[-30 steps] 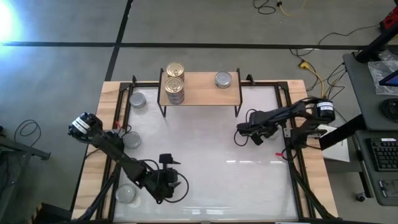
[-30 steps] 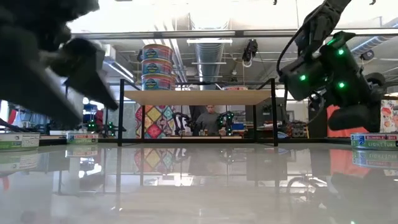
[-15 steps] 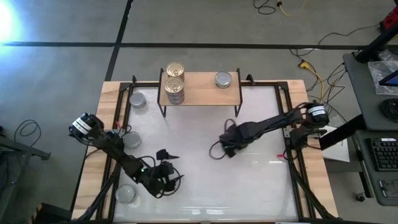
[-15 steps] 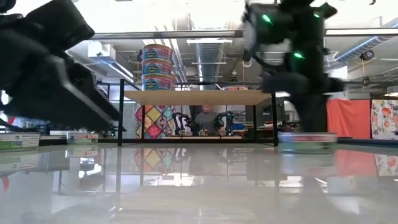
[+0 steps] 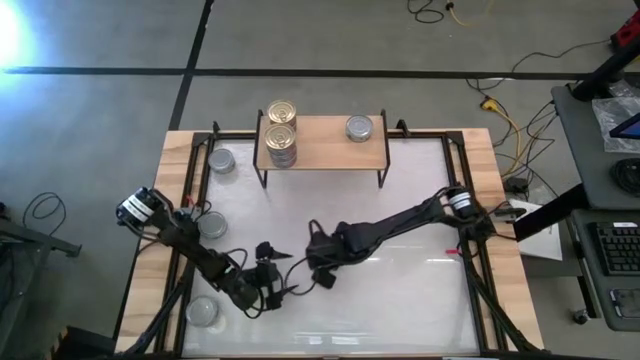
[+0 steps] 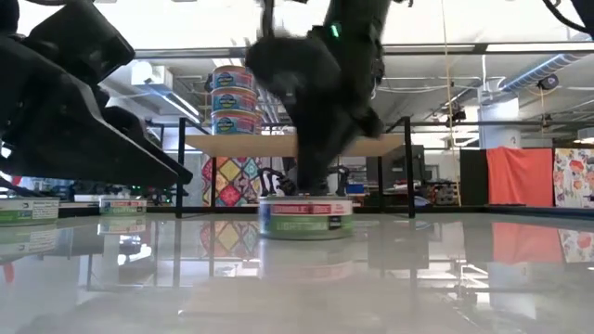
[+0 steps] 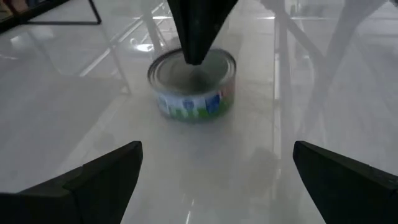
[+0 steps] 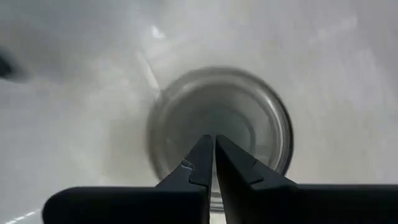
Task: Stack canned seafood by type on shelf
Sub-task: Put the green tuna can on the shelf
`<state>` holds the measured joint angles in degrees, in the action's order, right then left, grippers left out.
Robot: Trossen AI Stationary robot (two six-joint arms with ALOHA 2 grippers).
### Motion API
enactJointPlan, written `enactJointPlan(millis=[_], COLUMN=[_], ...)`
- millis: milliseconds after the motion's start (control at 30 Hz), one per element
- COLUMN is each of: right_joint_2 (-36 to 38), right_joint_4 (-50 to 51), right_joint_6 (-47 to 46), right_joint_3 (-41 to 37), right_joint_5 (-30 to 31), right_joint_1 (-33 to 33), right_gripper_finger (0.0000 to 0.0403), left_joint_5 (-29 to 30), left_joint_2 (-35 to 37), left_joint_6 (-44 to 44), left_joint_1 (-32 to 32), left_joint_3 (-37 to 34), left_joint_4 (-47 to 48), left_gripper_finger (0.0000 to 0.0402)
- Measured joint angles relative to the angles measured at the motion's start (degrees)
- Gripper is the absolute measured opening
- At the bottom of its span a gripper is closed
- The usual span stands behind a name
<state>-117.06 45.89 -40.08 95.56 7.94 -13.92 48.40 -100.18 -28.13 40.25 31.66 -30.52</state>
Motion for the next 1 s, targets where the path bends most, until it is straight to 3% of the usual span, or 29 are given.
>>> enactJointPlan(millis=[267,667,1000], right_joint_2=[2.17,7.68,8.05], right_joint_4=[2.41,5.50,-12.53], right_joint_6=[10.94,3.34,4.09], right_joint_3=[3.98,-9.95,-21.99], right_joint_5=[1.55,4.14,4.12], right_joint_1=[-3.23,-4.71,-2.73], right_gripper_finger=[0.0013,0.0013,0.0013], left_joint_5=[-1.63,-7.19,-10.52], left_joint_2=[-4.82,-7.75,-17.03], left_joint_6=[3.74,9.82,16.49], left_joint_1=[-1.83,-9.61,-13.39], left_joint_3=[0.48,0.48,1.73], left_joint_4=[-8.30,-9.65,-24.89], left_gripper_finger=[0.0400,0.0400,0.0400])
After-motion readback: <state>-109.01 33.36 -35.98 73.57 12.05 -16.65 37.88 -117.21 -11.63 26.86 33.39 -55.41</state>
